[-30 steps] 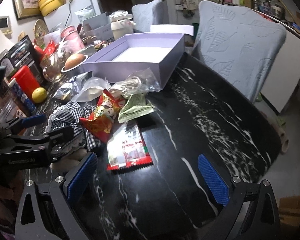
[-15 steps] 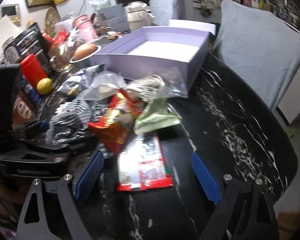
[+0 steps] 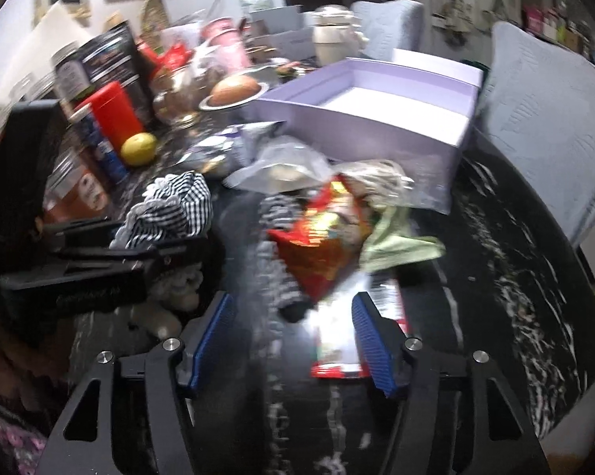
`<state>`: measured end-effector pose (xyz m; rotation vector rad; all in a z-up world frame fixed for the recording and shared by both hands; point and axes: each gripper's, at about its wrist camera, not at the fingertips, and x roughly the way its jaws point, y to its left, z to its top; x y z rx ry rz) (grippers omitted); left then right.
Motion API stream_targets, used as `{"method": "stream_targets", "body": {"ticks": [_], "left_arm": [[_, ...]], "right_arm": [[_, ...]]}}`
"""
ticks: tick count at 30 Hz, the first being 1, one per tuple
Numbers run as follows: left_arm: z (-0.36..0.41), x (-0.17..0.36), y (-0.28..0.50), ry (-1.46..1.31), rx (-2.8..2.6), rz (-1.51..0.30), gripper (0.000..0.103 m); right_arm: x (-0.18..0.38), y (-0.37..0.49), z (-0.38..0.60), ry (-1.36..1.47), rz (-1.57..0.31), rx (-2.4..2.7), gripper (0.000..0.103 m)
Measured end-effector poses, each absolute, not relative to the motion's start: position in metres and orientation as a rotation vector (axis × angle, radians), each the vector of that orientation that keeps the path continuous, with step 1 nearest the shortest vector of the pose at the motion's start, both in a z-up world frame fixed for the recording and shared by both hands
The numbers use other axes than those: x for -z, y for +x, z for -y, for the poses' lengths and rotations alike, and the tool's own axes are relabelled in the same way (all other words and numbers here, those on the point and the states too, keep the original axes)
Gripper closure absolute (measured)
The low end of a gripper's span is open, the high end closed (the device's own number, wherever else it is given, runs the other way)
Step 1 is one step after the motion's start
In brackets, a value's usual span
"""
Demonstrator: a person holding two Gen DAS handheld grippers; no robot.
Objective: Organize soft objects
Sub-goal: 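Close the left tool on the gingham dress while the right tool grasps the gingham scrunchie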
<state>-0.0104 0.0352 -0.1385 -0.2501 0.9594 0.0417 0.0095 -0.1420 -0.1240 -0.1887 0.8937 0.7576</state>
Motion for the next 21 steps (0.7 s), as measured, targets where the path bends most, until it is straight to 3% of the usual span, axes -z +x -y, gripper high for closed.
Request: {"method": "stream_targets", "body": {"ticks": [19, 21], "left_arm": [[-0.070, 0.142, -0.016, -0.315, -0.066, -0.954, 0.054], [-0.071, 0.142, -0.014, -0.316, -0.064, -0.955, 0.054]], "right_arm": [[0.133, 0.042, 0.093, -0.201, -0.868, -0.756, 0.042], [0.139, 0.047, 0.089, -0.203, -0.900, -0.768, 0.046]]}}
